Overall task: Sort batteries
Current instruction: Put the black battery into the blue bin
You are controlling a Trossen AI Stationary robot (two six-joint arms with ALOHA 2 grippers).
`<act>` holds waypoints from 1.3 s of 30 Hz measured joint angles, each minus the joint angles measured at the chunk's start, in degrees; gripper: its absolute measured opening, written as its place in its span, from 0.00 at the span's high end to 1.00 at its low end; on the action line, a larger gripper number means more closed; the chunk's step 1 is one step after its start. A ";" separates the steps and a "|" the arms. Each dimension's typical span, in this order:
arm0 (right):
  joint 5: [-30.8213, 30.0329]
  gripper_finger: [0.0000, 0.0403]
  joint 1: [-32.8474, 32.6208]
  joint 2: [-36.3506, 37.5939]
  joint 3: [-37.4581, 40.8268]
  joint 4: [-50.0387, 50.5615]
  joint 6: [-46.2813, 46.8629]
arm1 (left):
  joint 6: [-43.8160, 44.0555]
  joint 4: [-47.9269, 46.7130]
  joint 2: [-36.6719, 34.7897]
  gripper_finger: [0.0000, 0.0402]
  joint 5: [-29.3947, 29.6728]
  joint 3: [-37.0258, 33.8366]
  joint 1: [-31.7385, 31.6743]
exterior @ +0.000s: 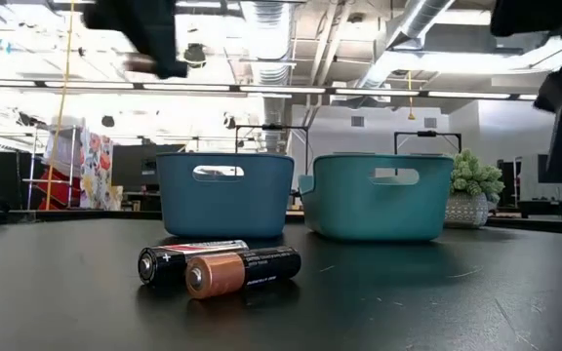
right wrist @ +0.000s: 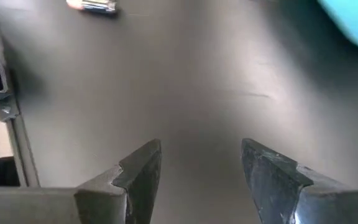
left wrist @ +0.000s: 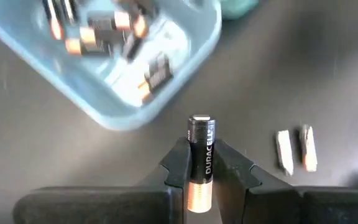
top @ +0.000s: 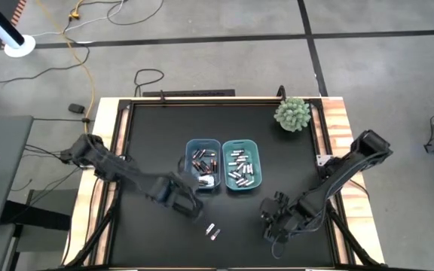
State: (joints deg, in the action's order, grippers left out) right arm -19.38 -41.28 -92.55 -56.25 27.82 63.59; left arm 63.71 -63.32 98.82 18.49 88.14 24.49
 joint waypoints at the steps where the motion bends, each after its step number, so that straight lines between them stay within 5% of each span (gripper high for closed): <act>1: 0.02 0.41 0.00 -1.11 -0.02 -2.10 -0.74 | -1.85 0.20 -0.82 0.90 -0.03 0.00 -1.56; 9: 1.97 0.41 0.50 -7.18 -0.02 -11.52 0.18 | -19.56 1.47 -1.86 0.90 -2.76 -0.03 -17.80; 15: 1.97 0.41 -0.05 -7.23 -0.02 -11.76 5.46 | -24.24 7.32 -1.97 0.90 -2.55 -2.08 -25.54; 26: 1.95 0.41 -2.39 -7.13 -0.02 -11.90 14.45 | -24.30 23.02 -2.04 0.90 -7.70 -15.65 -28.06; 39: 1.77 0.41 -0.92 -7.08 -0.02 -11.74 10.58 | -20.90 30.29 -2.03 0.89 -9.39 -24.73 -28.35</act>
State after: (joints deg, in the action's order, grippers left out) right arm -17.61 -42.19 -99.63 -56.27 16.08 74.17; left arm 42.81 -33.03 96.79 9.10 63.41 -3.86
